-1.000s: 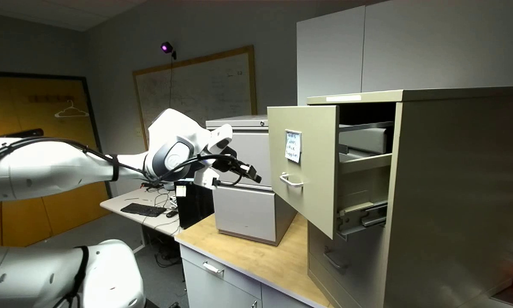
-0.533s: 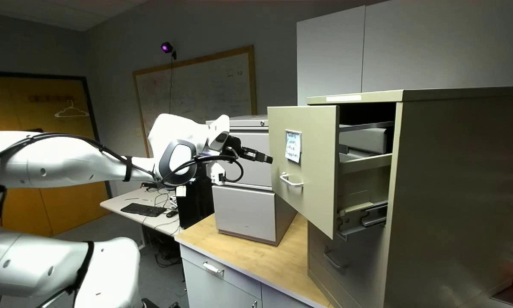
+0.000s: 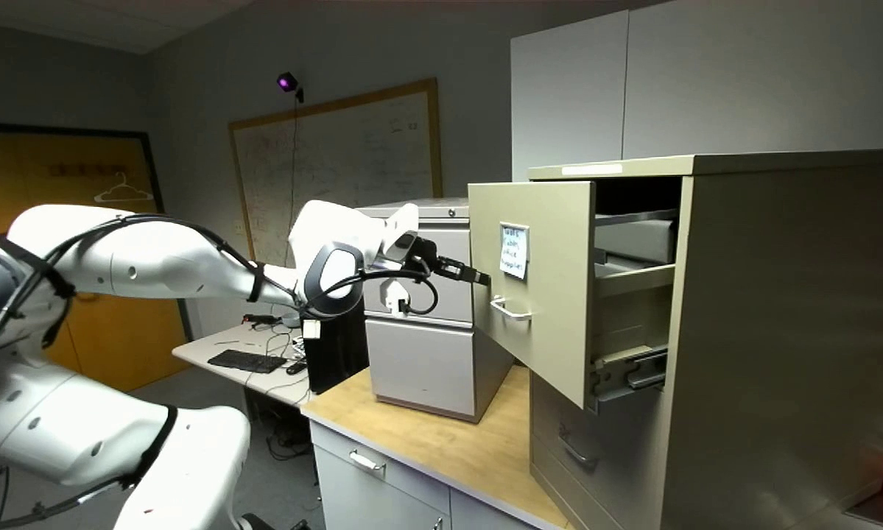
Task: Close the upper drawer
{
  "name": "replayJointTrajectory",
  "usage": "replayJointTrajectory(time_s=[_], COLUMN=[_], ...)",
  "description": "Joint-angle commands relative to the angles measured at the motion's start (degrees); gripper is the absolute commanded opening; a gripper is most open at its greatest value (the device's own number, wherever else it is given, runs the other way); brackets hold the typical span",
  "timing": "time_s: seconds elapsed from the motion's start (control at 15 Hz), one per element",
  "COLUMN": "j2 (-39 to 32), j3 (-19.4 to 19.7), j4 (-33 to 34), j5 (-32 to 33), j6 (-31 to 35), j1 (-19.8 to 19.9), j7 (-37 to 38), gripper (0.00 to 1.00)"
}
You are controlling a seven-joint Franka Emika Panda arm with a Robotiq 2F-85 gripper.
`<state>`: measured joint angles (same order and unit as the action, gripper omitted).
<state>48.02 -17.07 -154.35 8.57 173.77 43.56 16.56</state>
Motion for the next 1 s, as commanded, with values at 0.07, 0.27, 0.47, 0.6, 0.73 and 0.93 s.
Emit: replayJointTrajectory(time_s=[0.07,0.27,0.47,0.6,0.73,0.93], j2=[-9.5,-13.0,-16.6,-18.7,-20.8,-24.0], j3=[-4.9,-6.1,-6.6,-6.7,-6.5,-5.6], j4=[8.9,13.2,17.9,20.7,23.5,27.5], j5=[-0.9,-0.1,1.3,2.7,4.5,7.3], j6=[-2.9,-6.4,-11.1,-14.3,-17.5,-22.5], j1=[5.3,6.7,7.1,7.1,6.5,4.9], j7=[1.9,2.7,3.8,4.9,6.3,8.5], gripper=[0.0,0.0,0.0,0.0,0.0,0.0])
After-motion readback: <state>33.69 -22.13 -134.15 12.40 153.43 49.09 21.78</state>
